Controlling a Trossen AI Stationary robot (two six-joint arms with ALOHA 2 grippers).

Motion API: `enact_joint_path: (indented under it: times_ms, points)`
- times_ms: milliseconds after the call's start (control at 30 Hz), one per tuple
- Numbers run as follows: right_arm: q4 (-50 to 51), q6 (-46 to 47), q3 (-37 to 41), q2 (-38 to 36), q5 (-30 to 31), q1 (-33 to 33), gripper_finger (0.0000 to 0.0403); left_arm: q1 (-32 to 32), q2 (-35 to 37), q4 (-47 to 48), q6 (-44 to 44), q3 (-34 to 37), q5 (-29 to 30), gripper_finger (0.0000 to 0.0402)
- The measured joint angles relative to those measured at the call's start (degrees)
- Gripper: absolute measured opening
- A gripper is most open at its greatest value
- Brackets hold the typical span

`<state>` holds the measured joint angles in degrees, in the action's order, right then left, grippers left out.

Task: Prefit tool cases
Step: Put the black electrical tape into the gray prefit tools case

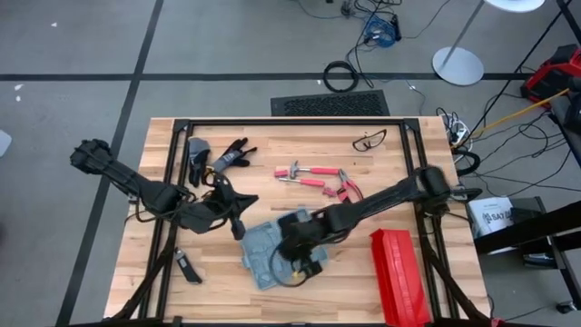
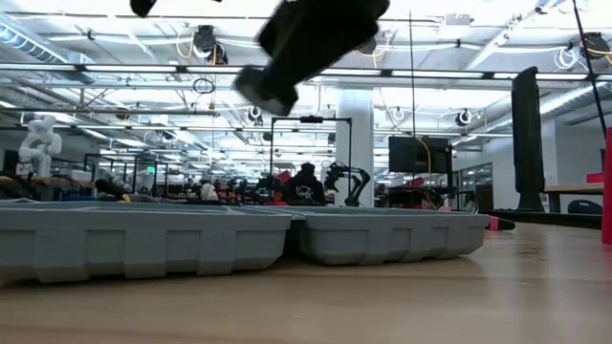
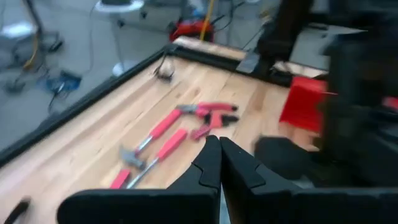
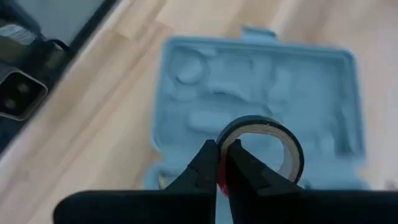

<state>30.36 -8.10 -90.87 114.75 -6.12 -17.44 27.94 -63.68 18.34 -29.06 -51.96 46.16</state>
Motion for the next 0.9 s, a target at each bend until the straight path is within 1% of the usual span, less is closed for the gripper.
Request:
enact_joint_path:
  times_ms: [133,233,333,433,567,800,900]
  points:
    - [7.21,-1.99,-10.9,9.57,-0.36,-1.24,0.0006,1.94,-0.02,5.1,-6.86,-1.61,0.17,0.0008]
    - [8.17,-3.02,-17.75,14.16,-2.86,-1.81,0.0006,4.18,-0.03,5.42,-8.09,-2.02,0.15,0.0008]
    - [8.88,-3.14,-22.6,18.69,-4.77,-2.49,0.0006,6.14,-0.04,6.62,-8.74,-2.12,0.2,0.0008]
    - [9.16,-3.48,-26.05,21.53,-4.95,-3.13,0.0006,7.31,-0.04,8.55,-12.18,-2.12,0.49,0.0008]
    - [6.78,-3.08,-28.23,22.98,-6.28,-3.53,0.0007,8.61,-0.06,9.71,-15.59,-2.12,0.65,0.0008]
    - [3.72,-1.53,-28.23,24.32,-6.0,-3.45,0.0007,10.08,-0.04,9.68,-15.67,-2.12,1.97,0.0008]
    - [4.34,-1.01,-28.07,24.79,-5.94,-3.47,0.0007,10.13,-0.05,9.65,-15.67,-2.12,2.05,0.0008]
